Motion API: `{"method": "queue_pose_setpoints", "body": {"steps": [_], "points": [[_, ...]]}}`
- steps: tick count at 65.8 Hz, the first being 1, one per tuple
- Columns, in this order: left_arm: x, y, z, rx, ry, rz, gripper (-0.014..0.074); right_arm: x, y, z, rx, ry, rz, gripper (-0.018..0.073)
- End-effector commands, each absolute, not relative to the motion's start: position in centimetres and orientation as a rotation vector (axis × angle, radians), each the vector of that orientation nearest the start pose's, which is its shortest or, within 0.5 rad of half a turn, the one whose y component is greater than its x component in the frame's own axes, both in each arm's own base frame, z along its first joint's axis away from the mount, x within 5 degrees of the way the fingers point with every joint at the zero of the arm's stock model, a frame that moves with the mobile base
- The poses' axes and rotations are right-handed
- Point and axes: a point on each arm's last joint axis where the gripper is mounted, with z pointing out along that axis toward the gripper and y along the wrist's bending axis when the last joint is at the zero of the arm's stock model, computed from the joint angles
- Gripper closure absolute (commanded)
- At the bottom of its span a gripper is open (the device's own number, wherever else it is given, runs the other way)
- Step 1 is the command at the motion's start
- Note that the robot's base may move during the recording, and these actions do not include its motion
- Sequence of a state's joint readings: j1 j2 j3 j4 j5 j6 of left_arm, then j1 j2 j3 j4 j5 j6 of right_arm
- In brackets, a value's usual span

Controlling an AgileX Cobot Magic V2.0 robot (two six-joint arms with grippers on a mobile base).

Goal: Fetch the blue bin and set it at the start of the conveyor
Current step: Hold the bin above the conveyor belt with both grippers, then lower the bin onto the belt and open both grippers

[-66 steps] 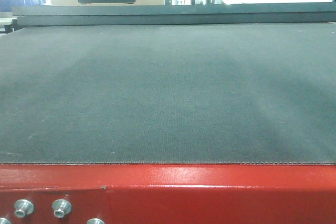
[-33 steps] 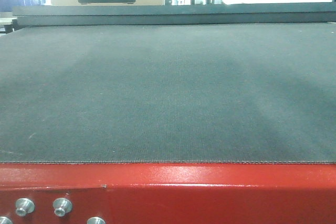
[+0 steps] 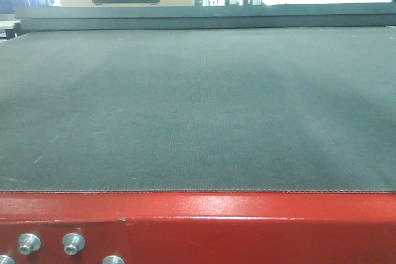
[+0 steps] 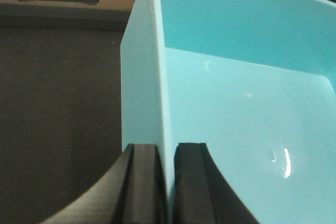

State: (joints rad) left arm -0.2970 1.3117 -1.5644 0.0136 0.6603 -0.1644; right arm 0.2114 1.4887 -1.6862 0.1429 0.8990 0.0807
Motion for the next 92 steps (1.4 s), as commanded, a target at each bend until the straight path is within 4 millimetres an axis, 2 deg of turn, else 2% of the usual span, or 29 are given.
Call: {"method": "queue_pose_setpoints", "body": {"steps": [1,7,12,18,24,41,52,63,68,73,79,81,82,84,85,92], "points": [[26.2,-8.1,48.8,0.117,1.885,-0.334,0.0708,31.2,7.4,45.9,-0.136,2.125,0.294,0.0711],[26.5,-8.2,47.7,0.123,1.980,-0.319,0.0708,30.9,7.2,45.9,-0.144,2.141,0.268,0.0711],[27.2,-8.4,45.9,0.129,2.070,-0.303,0.0708,30.6,7.0,45.5,-0.156,2.198,0.231,0.0711],[28.3,-8.7,43.1,0.134,2.155,-0.286,0.0708,30.6,6.8,43.8,-0.167,2.286,0.194,0.0711],[29.1,-9.0,40.2,0.135,2.205,-0.276,0.0708,30.7,6.9,41.7,-0.170,2.347,0.187,0.0711],[30.2,-9.3,32.6,0.137,2.306,-0.255,0.0708,31.5,7.0,34.2,-0.165,2.454,0.171,0.0711],[31.2,-9.6,29.6,0.140,2.371,-0.240,0.0708,32.5,7.2,31.0,-0.162,2.489,0.164,0.0711],[31.9,-9.8,28.0,0.142,2.419,-0.229,0.0700,33.6,7.4,28.7,-0.164,2.551,0.154,0.0699],[32.0,-9.8,27.8,0.144,2.430,-0.225,0.0628,33.9,7.5,28.1,-0.165,2.571,0.151,0.0610],[31.9,-9.8,27.8,0.149,2.438,-0.220,0.0493,33.9,7.5,28.1,-0.166,2.574,0.151,0.0452],[32.0,-9.8,27.9,0.149,2.436,-0.221,0.0211,33.8,7.5,28.2,-0.166,2.571,0.152,0.0175],[32.0,-9.8,28.0,0.149,2.434,-0.221,0.0144,33.8,7.5,28.3,-0.166,2.568,0.152,0.0090],[32.0,-9.8,28.0,0.148,2.432,-0.221,0.0078,33.8,7.5,28.3,-0.166,2.569,0.152,0.0050],[31.9,-9.8,28.0,0.149,2.436,-0.221,-0.0003,33.7,7.4,28.4,-0.166,2.571,0.152,-0.0021],[31.8,-9.8,28.1,0.149,2.435,-0.221,-0.0036,33.6,7.4,28.5,-0.166,2.568,0.152,-0.0017],[31.3,-9.6,29.1,0.146,2.419,-0.227,0.0050,33.1,7.3,29.5,-0.172,2.551,0.144,0.0002]]}}
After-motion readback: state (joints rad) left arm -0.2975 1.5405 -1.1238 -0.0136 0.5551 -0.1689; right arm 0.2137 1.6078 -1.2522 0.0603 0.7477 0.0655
